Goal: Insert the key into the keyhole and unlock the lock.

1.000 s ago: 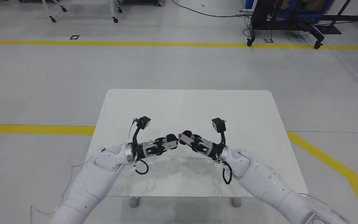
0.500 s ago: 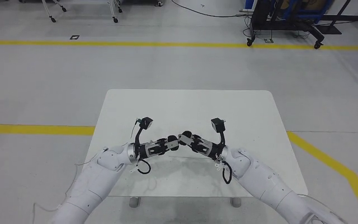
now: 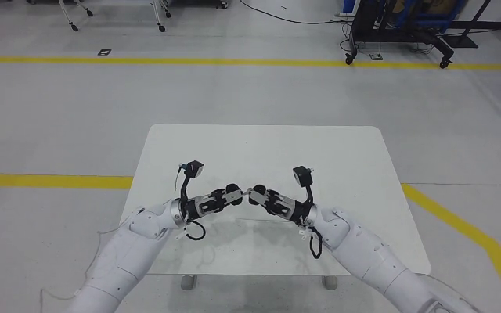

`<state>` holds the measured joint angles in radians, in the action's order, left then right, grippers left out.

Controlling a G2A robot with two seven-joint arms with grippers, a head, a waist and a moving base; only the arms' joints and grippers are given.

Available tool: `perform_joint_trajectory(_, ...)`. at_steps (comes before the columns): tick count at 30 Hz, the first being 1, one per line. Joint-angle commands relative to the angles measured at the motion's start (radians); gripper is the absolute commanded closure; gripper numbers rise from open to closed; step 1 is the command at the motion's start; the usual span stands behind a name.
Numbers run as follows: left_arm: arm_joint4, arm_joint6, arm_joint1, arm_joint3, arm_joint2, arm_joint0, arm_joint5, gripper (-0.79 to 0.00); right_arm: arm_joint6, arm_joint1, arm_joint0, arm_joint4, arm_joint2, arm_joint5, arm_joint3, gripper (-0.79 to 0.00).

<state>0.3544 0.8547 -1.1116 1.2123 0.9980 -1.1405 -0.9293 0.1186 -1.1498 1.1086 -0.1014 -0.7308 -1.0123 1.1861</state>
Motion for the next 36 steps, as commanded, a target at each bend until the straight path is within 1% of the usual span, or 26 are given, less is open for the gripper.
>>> perform_joint_trajectory(1, 0.001, 0.001, 0.002, 0.005, 0.004, -0.004, 0.002, 0.0, 0.006, -0.002, 0.002, 0.0, -0.002, 0.0, 0.0, 0.0)
perform_joint_trajectory(2, 0.0, 0.001, 0.003, 0.007, 0.005, -0.006, 0.003, 0.0, 0.009, -0.003, 0.002, 0.001, -0.003, 0.0, 0.001, 0.0)
perform_joint_trajectory(3, 0.0, 0.001, 0.003, 0.009, 0.006, -0.008, 0.004, -0.089, 0.012, -0.004, 0.003, 0.002, -0.004, 0.0, 0.002, 0.0)
perform_joint_trajectory(4, 0.001, 0.002, 0.004, 0.011, 0.006, -0.009, 0.006, -0.302, 0.014, -0.005, 0.004, 0.003, -0.005, 0.0, 0.002, 0.0)
perform_joint_trajectory(5, 0.002, 0.002, 0.004, 0.013, 0.006, -0.01, 0.007, -0.468, 0.018, -0.006, 0.004, 0.003, -0.007, 0.0, 0.001, 0.0)
perform_joint_trajectory(6, 0.003, 0.002, 0.005, 0.014, 0.007, -0.011, 0.008, -0.693, 0.021, -0.007, 0.005, 0.004, -0.008, 0.0, 0.001, 0.0)
perform_joint_trajectory(7, 0.005, 0.001, 0.005, 0.016, 0.007, -0.012, 0.008, -0.763, 0.023, -0.008, 0.006, 0.006, -0.009, 0.0, 0.001, 0.0)
perform_joint_trajectory(8, 0.005, 0.002, 0.005, 0.016, 0.007, -0.013, 0.009, -0.785, 0.026, -0.009, 0.006, 0.007, -0.01, 0.0, 0.0, 0.0)
perform_joint_trajectory(10, 0.008, 0.002, 0.005, 0.018, 0.007, -0.014, 0.008, -0.785, 0.033, -0.011, 0.007, 0.008, -0.012, 0.0, 0.001, 0.0)
perform_joint_trajectory(11, 0.007, 0.003, 0.006, 0.019, 0.007, -0.014, 0.007, -0.76, 0.036, -0.012, 0.007, 0.01, -0.013, 0.0, 0.001, 0.0)
perform_joint_trajectory(12, 0.007, 0.005, 0.006, 0.02, 0.006, -0.014, 0.007, -0.634, 0.038, -0.013, 0.007, 0.011, -0.014, 0.0, 0.001, 0.0)
perform_joint_trajectory(13, 0.008, 0.006, 0.006, 0.021, 0.005, -0.014, 0.008, -0.606, 0.041, -0.014, 0.008, 0.012, -0.015, 0.0, 0.0, 0.0)
perform_joint_trajectory(14, 0.006, 0.008, 0.006, 0.023, 0.003, -0.014, 0.008, -0.489, 0.043, -0.015, 0.008, 0.015, -0.016, 0.0, 0.0, 0.0)
perform_joint_trajectory(15, 0.006, 0.009, 0.006, 0.024, 0.002, -0.014, 0.008, -0.397, 0.045, -0.016, 0.009, 0.016, -0.018, 0.0, -0.001, 0.0)
perform_joint_trajectory(16, 0.005, 0.009, 0.006, 0.024, 0.001, -0.014, 0.009, -0.369, 0.048, -0.017, 0.009, 0.017, -0.019, 0.0, -0.001, 0.0)
perform_joint_trajectory(17, 0.004, 0.01, 0.005, 0.026, -0.001, -0.013, 0.009, -0.323, 0.05, -0.018, 0.01, 0.017, -0.021, 0.0, -0.001, 0.0)
perform_joint_trajectory(18, 0.003, 0.011, 0.005, 0.026, -0.003, -0.013, 0.01, -0.299, 0.051, -0.019, 0.011, 0.018, -0.023, 0.0, -0.001, 0.0)
perform_joint_trajectory(20, 0.005, 0.015, 0.004, 0.027, -0.009, -0.012, 0.011, -0.206, 0.054, -0.02, 0.012, 0.016, -0.027, 0.0, 0.0, 0.0)
perform_joint_trajectory(21, 0.008, 0.018, 0.004, 0.028, -0.012, -0.011, 0.011, -0.185, 0.055, -0.02, 0.014, 0.016, -0.03, 0.0, 0.003, 0.0)
perform_joint_trajectory(23, 0.014, 0.019, 0.003, 0.026, -0.017, -0.01, 0.007, -0.049, 0.053, -0.02, 0.018, 0.011, -0.039, 0.0, 0.008, 0.0)
perform_joint_trajectory(24, 0.021, 0.018, 0.002, 0.025, -0.019, -0.01, 0.006, 0.0, 0.053, -0.019, 0.021, 0.009, -0.043, 0.0, 0.011, 0.0)
perform_joint_trajectory(36, 0.048, 0.002, -0.005, 0.009, -0.033, 0.001, -0.006, 0.0, 0.066, -0.016, 0.052, -0.01, -0.08, 0.0, 0.043, 0.0)
